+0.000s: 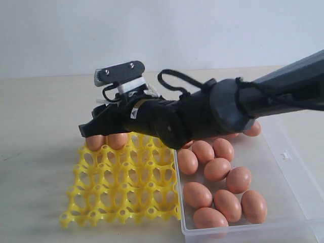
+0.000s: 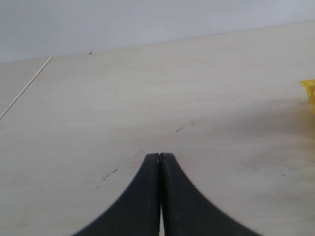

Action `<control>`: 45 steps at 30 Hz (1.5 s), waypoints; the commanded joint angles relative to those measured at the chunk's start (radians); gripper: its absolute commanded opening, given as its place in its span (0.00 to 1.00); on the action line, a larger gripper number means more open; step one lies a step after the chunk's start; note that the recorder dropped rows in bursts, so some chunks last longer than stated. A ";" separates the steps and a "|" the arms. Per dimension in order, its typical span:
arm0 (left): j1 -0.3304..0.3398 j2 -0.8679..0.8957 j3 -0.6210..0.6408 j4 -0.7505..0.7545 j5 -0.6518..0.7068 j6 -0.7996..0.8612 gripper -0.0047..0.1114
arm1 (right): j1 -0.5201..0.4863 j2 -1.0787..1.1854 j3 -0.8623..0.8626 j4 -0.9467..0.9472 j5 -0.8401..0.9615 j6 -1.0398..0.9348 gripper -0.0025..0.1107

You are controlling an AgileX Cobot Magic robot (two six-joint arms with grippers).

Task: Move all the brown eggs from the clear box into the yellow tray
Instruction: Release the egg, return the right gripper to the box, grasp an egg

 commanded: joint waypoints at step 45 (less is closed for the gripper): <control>-0.005 0.001 -0.004 0.000 -0.009 -0.004 0.04 | -0.389 -0.037 -0.007 -0.235 0.888 0.131 0.50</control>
